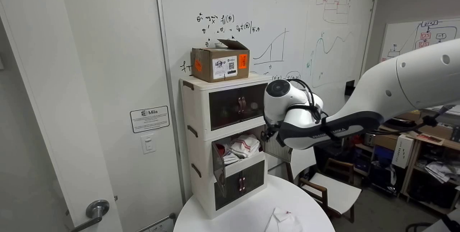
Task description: Open the top left cabinet door
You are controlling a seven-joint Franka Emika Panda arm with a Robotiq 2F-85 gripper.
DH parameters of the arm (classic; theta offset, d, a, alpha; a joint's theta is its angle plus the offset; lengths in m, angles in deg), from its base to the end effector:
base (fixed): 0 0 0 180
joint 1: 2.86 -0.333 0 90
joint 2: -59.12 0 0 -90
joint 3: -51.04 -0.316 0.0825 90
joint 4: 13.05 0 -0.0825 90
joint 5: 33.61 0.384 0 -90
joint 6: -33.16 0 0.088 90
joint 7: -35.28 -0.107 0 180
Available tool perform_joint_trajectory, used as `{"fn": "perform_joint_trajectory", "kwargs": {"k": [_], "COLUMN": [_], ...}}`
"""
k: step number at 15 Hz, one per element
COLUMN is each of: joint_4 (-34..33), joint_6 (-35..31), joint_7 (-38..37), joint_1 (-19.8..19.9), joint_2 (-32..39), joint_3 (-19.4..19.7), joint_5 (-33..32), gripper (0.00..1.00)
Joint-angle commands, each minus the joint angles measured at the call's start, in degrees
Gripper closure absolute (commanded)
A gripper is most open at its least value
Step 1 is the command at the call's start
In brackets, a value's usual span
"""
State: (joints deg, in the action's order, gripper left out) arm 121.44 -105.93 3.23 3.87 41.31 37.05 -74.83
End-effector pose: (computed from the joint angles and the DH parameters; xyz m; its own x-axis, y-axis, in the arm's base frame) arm 0.4817 0.0653 0.4913 0.8610 0.1591 0.4832 -0.0903 -0.8870 0.4528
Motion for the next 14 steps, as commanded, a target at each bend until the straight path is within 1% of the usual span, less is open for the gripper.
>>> {"fn": "perform_joint_trajectory", "kwargs": {"k": [1, 6, 8, 9, 11, 14], "joint_4": [-5.21, -12.75, -16.03, -17.51, -20.77, -25.69], "joint_6": [-1.54, 2.51, 5.32, 6.63, 5.34, 1.72], "joint_7": [-15.76, -38.47, -46.68, -46.82, -47.27, -43.96], "joint_1": [5.12, 9.23, 9.24, 0.92, -2.21, -5.93], "joint_2": [3.99, 9.47, 13.63, 16.32, 20.19, 24.92], "joint_3": [-6.19, -12.95, -14.57, -7.3, -4.14, 0.62], "joint_5": [-13.37, -34.98, -43.86, -45.33, -47.05, -44.38], "gripper": [0.0, 0.0, 0.0, 0.0, 0.0, 0.0]}}
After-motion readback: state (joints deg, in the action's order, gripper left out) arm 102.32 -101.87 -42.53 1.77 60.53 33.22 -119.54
